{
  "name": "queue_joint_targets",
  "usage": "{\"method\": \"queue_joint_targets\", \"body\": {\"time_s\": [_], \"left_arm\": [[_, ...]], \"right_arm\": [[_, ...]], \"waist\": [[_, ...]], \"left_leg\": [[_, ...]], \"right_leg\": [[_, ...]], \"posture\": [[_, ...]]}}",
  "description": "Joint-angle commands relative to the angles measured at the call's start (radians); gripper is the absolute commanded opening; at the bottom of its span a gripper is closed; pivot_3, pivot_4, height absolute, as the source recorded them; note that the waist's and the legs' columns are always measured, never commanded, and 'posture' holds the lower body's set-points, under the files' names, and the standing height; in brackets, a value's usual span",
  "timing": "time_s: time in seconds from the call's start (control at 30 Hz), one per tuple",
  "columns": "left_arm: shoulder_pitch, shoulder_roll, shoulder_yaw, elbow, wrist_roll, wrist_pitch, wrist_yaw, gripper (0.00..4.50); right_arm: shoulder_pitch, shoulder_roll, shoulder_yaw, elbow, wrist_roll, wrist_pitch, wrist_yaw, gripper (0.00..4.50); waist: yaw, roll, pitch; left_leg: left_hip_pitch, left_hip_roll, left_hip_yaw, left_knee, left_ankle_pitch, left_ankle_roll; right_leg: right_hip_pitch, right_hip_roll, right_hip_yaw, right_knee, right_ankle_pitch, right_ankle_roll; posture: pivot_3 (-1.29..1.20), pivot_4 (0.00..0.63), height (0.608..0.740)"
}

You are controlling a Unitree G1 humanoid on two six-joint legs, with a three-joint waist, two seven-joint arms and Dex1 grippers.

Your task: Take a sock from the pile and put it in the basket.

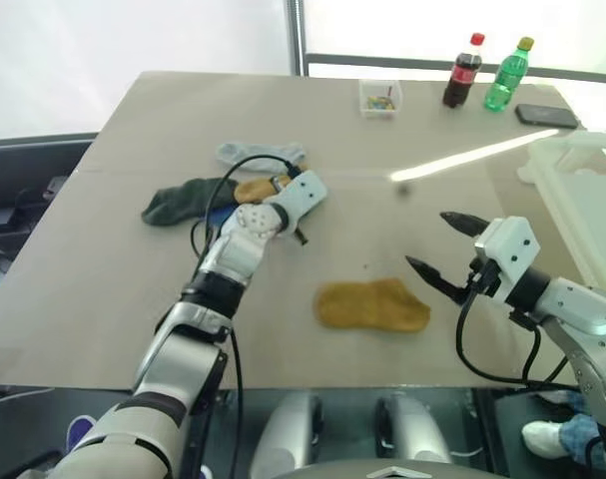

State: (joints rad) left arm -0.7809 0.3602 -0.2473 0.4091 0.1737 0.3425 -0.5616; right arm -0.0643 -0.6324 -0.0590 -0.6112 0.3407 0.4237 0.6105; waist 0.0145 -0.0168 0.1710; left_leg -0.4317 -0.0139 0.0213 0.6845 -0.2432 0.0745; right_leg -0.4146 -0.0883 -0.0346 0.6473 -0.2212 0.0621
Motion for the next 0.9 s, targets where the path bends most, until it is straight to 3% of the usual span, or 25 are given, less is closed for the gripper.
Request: {"method": "queue_joint_targets", "body": {"time_s": [0.03, 0.23, 0.37, 0.57, 0.77, 0.9], "left_arm": [[0.039, -0.002, 0.049, -0.225, -0.087, 0.141, -0.070, 0.06], [0.103, -0.035, 0.071, -0.452, -0.203, 0.395, -0.111, 0.06], [0.111, -0.053, 0.078, -0.456, -0.208, 0.439, -0.060, 0.06], [0.071, -0.021, 0.117, -0.201, -0.127, 0.323, 0.097, 0.06], [-0.026, 0.082, 0.073, 0.128, -0.036, 0.042, 0.133, 0.06], [-0.136, 0.091, 0.104, 0.290, -0.064, -0.118, 0.095, 0.06]], "right_arm": [[-0.006, -0.009, -0.029, -0.012, 0.004, -0.031, 0.015, 4.50], [-0.012, -0.008, -0.021, 0.007, 0.003, -0.043, 0.033, 4.50], [-0.017, -0.007, -0.019, 0.016, 0.001, -0.048, 0.042, 4.50], [-0.025, -0.005, -0.008, 0.016, -0.005, -0.047, 0.043, 4.50], [-0.028, -0.006, -0.007, 0.020, -0.008, -0.049, 0.045, 4.50], [-0.036, -0.009, -0.004, 0.025, -0.012, -0.053, 0.052, 4.50]], "waist": [[0.000, 0.000, 0.000], [0.002, 0.000, 0.000], [0.000, 0.000, 0.000], [-0.001, 0.000, 0.000], [-0.001, 0.000, 0.000], [0.000, 0.000, 0.000]], "left_leg": [[0.000, 0.000, 0.000, 0.000, 0.000, 0.000], [0.000, 0.000, 0.000, 0.000, 0.001, -0.002], [0.000, 0.000, 0.000, 0.000, 0.001, -0.001], [0.002, 0.000, 0.000, 0.000, 0.000, 0.000], [0.004, 0.000, 0.001, 0.000, 0.000, 0.001], [0.004, 0.000, 0.001, 0.001, 0.000, 0.001]], "right_leg": [[0.000, 0.000, 0.000, 0.000, 0.000, 0.000], [0.000, 0.000, 0.000, 0.000, 0.000, 0.000], [0.000, 0.000, 0.001, 0.000, 0.000, 0.000], [0.000, 0.001, 0.001, 0.002, 0.000, 0.000], [0.000, 0.001, 0.003, 0.005, 0.000, 0.000], [0.000, 0.001, 0.003, 0.005, 0.000, 0.000]], "posture": [[0.00, 0.150, 0.729], [0.00, 0.150, 0.729], [0.00, 0.150, 0.729], [0.00, 0.150, 0.729], [0.00, 0.150, 0.729], [0.00, 0.150, 0.729]]}}
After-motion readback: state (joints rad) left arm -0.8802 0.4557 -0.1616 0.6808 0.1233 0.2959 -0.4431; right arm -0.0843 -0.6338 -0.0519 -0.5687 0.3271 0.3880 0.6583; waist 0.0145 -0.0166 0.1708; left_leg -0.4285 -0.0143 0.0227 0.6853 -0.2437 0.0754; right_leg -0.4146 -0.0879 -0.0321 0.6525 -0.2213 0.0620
